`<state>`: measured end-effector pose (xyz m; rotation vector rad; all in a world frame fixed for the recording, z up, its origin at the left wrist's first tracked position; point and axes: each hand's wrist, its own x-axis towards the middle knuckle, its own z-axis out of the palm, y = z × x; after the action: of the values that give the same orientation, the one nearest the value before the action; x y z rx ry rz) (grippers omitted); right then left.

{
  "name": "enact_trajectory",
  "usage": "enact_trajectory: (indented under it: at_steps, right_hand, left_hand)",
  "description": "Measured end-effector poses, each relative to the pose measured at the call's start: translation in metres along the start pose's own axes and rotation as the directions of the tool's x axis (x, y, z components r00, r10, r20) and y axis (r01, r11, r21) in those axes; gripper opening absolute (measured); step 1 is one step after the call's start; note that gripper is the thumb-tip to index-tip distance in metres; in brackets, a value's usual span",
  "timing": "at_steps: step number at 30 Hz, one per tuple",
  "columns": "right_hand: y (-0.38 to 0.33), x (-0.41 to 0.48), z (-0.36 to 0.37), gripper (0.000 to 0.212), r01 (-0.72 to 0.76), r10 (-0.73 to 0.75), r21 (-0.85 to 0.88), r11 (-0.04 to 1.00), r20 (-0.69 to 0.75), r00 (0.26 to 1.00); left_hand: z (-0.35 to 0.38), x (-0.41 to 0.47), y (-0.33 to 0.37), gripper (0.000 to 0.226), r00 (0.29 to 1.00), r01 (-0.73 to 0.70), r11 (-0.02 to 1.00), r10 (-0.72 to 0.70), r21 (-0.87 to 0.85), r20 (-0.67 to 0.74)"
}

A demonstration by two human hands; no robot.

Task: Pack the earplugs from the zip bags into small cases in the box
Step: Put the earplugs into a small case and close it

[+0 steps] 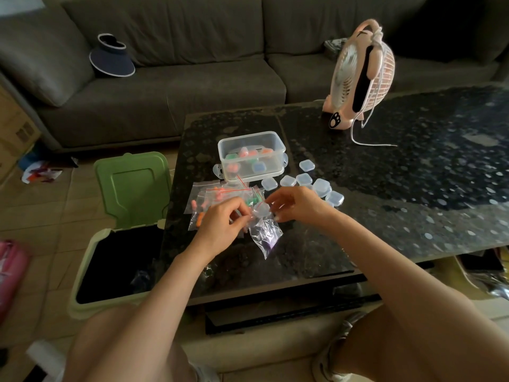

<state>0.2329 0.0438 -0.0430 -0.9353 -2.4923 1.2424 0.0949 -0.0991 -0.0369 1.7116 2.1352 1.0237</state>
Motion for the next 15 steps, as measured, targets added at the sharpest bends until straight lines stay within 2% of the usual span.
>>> enact_trajectory:
  at_steps: [4,9,11,15]
  right_hand:
    - [0.006,0.0,0.007,0.039,-0.079,0.08,-0.013,0.997,0.13,0.988]
    - [0.008,-0.003,0.009,0.033,-0.117,0.121,-0.032,0.993,0.13,0.984]
    - [0.007,-0.004,0.008,0.032,-0.13,0.128,0.01,0.991,0.127,0.984]
    - [0.005,-0.008,0.003,0.024,-0.172,0.159,0.121,0.978,0.108,0.981]
  left_hand:
    - [0.001,0.003,-0.005,0.012,0.997,0.067,0.974,-0.071,-0.218,-0.012]
    - [0.003,0.007,-0.018,0.015,0.992,0.108,0.93,-0.126,-0.352,-0.029]
    - [0.003,0.005,-0.021,0.016,0.987,0.127,0.934,-0.151,-0.334,-0.046]
    - [0.01,0.006,-0.034,0.023,0.984,0.156,0.983,-0.163,-0.094,-0.077]
